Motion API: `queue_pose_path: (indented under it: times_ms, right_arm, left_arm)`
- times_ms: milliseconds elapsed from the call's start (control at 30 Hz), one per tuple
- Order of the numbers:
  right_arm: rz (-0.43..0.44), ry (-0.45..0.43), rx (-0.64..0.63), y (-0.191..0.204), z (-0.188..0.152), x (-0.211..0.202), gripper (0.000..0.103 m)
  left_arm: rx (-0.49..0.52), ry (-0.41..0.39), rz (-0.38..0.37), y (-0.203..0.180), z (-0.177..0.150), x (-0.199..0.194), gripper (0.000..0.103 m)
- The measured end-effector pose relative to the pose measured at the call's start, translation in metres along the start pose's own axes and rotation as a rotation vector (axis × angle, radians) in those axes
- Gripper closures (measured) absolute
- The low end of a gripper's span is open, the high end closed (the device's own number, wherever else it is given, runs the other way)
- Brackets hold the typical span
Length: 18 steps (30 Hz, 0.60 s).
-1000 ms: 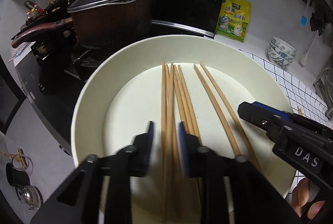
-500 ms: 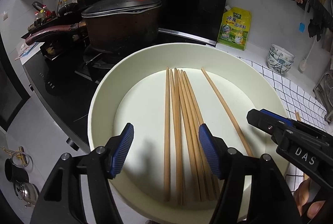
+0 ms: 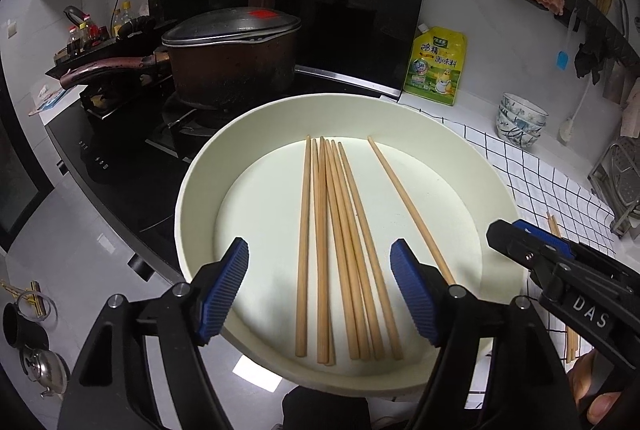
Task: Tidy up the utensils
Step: 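Move both open tools back over the remaining chopsticks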
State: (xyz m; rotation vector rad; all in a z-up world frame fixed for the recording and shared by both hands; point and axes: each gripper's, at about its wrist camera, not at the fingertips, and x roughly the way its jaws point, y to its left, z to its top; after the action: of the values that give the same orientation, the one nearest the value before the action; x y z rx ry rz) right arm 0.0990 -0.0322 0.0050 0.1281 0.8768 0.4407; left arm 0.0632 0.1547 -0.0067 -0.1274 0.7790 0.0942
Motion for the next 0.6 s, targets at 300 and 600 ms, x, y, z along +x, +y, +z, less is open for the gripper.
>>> queue_pose_path:
  times_ms: [300,600]
  right_arm:
    - [-0.036,-0.036,0.039,-0.025,-0.018,-0.031,0.062]
    - [-0.110,-0.062,0.056,-0.059,-0.045,-0.066,0.051]
  left_arm:
    - [0.024,-0.014,-0.019,-0.022,-0.006,-0.014,0.022]
    - [0.068,-0.016,-0.081,-0.060,-0.015,-0.023,0.014]
